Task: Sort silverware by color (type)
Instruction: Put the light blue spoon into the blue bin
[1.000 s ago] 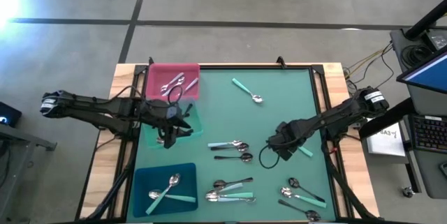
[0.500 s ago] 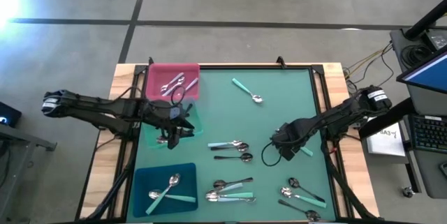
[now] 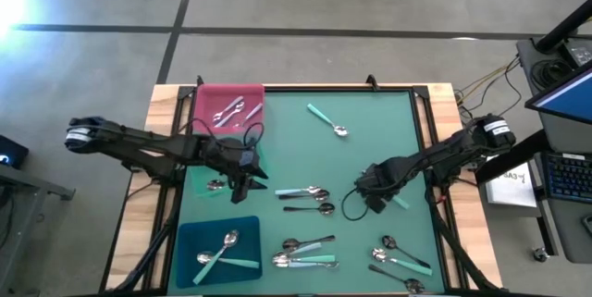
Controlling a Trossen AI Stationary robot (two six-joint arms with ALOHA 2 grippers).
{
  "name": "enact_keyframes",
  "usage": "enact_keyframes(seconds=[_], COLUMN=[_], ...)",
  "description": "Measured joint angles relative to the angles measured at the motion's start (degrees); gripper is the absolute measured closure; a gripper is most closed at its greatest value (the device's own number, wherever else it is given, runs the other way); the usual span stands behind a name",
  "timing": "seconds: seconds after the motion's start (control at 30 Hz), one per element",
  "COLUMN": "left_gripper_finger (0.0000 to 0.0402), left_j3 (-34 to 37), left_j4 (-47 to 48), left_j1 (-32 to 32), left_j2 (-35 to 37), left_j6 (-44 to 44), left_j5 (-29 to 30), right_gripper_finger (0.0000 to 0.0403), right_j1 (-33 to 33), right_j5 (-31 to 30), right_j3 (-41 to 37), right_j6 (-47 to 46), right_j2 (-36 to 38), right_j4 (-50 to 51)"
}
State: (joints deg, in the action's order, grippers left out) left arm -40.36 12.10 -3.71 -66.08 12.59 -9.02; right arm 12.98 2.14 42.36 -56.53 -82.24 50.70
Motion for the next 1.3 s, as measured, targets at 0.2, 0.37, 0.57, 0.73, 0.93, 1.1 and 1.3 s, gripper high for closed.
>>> enact_keyframes(seconds=[0.2,0.37,0.57,0.73,0.93,1.1,1.3], left_gripper_finger=[0.0263,0.0263,0.0263,0.0263,0.0263,0.0263,0.0263], left_j3=[0.2,0.5,0.7,0.7,0.7,0.7,0.7], left_j4=[-6.6,-12.5,-19.7,-27.4,-31.9,-37.2,-43.6], left_j1=[0.0,0.0,0.0,0.0,0.0,0.0,-0.3], left_j2=[-4.5,-8.5,-13.2,-15.1,-14.6,-14.1,-14.1], left_j6=[-6.1,-7.6,-9.7,-11.8,-14.1,-15.1,-14.3], left_j5=[0.0,0.0,1.1,6.5,16.8,20.1,13.1], right_gripper_finger=[0.0366,0.0366,0.0366,0.0366,0.0366,0.0366,0.0366], right_j1=[-0.1,-0.1,-0.1,-0.1,-0.1,-0.3,-0.3], right_j5=[-9.4,-21.9,-34.4,-35.2,-34.4,-31.7,-30.3], right_j3=[6.6,12.0,16.6,18.4,19.2,19.2,19.2], right_j6=[5.0,11.3,27.7,41.5,50.3,51.8,54.6], right_j2=[0.3,0.4,0.5,-0.1,-0.4,-0.4,-0.4], right_j4=[-8.5,-17.1,-34.4,-48.4,-55.6,-57.6,-59.1])
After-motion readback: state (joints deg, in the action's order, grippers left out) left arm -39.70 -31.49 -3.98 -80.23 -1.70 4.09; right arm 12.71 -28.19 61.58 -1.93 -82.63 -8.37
